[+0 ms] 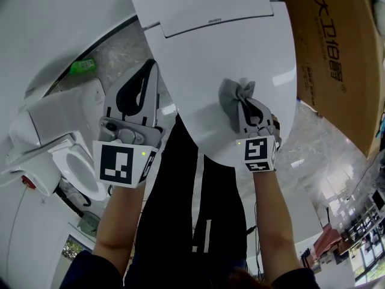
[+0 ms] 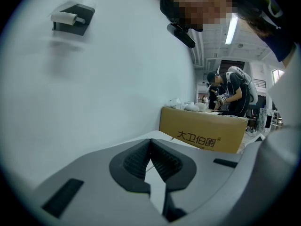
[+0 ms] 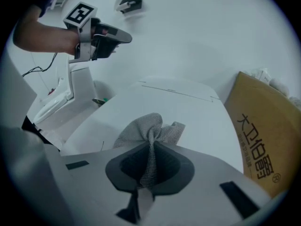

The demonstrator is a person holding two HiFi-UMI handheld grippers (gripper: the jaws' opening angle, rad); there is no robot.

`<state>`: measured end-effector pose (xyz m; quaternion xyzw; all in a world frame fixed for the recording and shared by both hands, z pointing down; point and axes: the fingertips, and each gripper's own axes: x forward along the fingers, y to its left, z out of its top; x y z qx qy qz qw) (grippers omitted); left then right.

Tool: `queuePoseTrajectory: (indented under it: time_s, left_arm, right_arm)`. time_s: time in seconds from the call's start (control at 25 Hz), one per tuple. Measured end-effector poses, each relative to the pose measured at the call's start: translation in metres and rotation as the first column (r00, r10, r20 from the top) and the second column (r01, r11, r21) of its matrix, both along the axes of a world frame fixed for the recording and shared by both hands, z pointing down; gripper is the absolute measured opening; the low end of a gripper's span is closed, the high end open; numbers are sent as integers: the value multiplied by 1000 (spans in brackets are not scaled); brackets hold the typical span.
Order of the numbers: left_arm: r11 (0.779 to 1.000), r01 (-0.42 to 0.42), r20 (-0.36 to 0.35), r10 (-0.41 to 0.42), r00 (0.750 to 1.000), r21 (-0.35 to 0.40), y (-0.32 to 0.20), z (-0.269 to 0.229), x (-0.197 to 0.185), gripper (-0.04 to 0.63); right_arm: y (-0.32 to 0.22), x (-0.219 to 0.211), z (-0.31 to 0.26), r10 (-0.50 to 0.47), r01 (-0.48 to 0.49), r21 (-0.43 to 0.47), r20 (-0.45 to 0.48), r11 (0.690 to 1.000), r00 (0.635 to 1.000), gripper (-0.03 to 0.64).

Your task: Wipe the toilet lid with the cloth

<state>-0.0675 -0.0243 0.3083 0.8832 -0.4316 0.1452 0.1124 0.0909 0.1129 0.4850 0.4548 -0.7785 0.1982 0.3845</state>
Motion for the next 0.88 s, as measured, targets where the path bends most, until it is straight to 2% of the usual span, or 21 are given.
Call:
queuePoseTrajectory:
  time_s: [0.16, 0.36, 0.52, 0.64, 0.88]
  left_arm:
    - [1000, 7, -2, -7, 1000, 4, 1, -1, -3, 14]
    - [1000, -5, 16, 4, 1000, 12, 5, 2, -4, 14]
    - [1000, -3, 12, 3, 1000, 8, 7, 3, -5, 14]
    - [1000, -3, 10, 3, 1000, 9, 8, 2, -6, 14]
    - [1000, 4, 9, -4, 1000, 8, 12, 1, -9, 13]
  right_arm:
    - [11, -45, 0, -123, 124, -5, 28, 992, 992, 37]
    - [23, -94, 0, -285, 285, -5, 29, 959, 958, 37]
    - [36, -125, -1, -362, 365, -14, 91, 931, 928, 37]
    - [52, -145, -1, -442, 448, -15, 133, 894, 887, 37]
    - [74, -149, 0, -593, 597, -9, 103, 802, 798, 37]
